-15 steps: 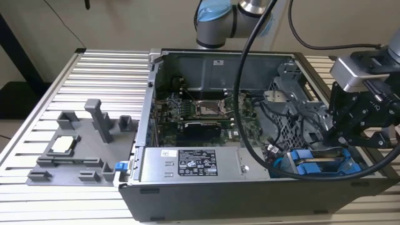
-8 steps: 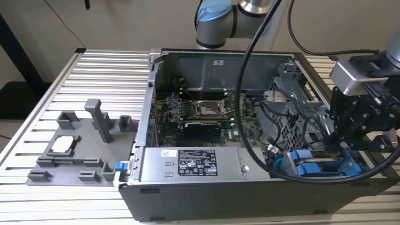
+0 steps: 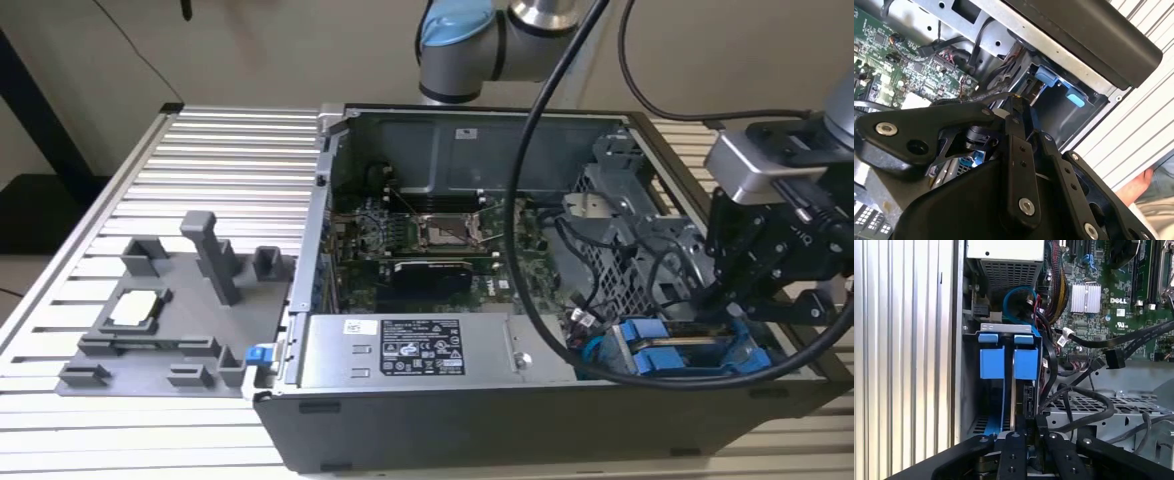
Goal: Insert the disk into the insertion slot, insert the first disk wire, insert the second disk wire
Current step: 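Insert the first disk wire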
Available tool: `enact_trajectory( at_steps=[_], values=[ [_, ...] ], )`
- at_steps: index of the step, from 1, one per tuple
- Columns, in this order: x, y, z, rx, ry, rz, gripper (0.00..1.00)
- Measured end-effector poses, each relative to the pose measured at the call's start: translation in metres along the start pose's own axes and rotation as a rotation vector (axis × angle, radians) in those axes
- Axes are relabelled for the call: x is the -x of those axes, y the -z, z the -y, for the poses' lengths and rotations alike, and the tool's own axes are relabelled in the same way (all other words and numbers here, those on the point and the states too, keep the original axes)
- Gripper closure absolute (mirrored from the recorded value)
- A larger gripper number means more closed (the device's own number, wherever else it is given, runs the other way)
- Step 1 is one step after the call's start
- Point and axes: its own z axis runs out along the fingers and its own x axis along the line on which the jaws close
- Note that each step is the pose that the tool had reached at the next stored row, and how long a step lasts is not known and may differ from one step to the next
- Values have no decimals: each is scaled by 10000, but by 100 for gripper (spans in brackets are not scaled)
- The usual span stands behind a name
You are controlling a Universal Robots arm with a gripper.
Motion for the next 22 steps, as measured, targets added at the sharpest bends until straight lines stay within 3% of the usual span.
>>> enact_trajectory(
  at_steps=[22],
  values=[
    [4,-83,32,-63,-111,-1,81]
  ],
)
